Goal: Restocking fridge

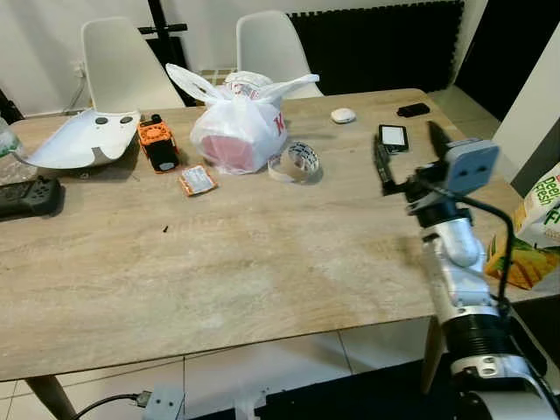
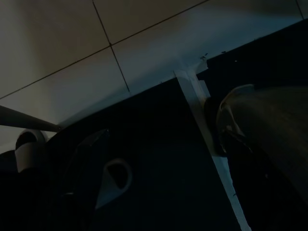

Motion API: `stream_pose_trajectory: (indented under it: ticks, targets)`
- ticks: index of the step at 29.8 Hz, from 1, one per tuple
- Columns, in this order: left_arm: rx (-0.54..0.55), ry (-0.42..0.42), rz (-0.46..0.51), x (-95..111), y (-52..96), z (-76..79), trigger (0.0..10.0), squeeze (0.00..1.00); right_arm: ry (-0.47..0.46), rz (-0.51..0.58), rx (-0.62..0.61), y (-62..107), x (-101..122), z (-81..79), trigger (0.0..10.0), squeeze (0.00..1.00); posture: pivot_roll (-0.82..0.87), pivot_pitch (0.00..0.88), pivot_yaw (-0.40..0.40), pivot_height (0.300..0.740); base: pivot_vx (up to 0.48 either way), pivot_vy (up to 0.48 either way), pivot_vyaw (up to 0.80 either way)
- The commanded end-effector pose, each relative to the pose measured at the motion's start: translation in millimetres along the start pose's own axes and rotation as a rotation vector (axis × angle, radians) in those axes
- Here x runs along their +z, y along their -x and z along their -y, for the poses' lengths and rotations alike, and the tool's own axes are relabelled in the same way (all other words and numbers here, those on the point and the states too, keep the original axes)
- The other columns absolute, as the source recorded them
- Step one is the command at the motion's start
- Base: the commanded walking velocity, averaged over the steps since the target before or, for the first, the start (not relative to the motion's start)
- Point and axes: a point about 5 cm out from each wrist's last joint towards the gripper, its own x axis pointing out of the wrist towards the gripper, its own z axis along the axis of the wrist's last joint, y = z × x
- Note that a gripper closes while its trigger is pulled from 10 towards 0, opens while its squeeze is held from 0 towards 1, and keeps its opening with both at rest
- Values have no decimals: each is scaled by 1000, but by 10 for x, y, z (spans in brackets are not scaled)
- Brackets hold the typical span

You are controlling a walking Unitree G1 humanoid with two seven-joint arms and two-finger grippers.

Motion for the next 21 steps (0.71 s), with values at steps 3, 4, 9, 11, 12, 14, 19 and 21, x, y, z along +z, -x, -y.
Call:
stream_pose_trajectory:
  ticks: [3,4,9,11,12,14,19,21]
  targets:
    - [-2,-2,-19,-53,21,7,10000,0,59,27,-139,-63,198,346,10000,541,38,0,1,740,0,0,0]
    - [-1,-4,-20,-53,22,2,10000,0,81,31,-188,-62,262,483,10000,1000,37,0,3,740,0,0,0]
    - [1,-8,-20,-52,24,-15,10000,0,174,86,-339,-29,521,872,10000,1000,38,0,3,740,0,0,0]
    - [-1,-10,-19,-51,25,-25,10000,0,220,156,-403,-10,718,1012,10000,1000,35,0,8,740,0,0,0]
    - [-2,-11,-19,-50,25,-28,10000,0,226,167,-410,-7,750,1029,10000,1000,35,0,8,740,0,0,0]
    - [-3,-12,-18,-49,25,-30,10000,0,233,181,-430,1,799,1069,10000,1000,34,0,8,740,0,0,0]
    - [-4,-17,-18,-47,26,-38,10000,0,181,140,-553,66,867,1261,10000,1000,35,0,9,740,0,0,0]
    - [-3,-19,-18,-47,26,-39,10000,0,131,50,-566,84,779,1281,10000,0,33,0,8,740,0,0,0]
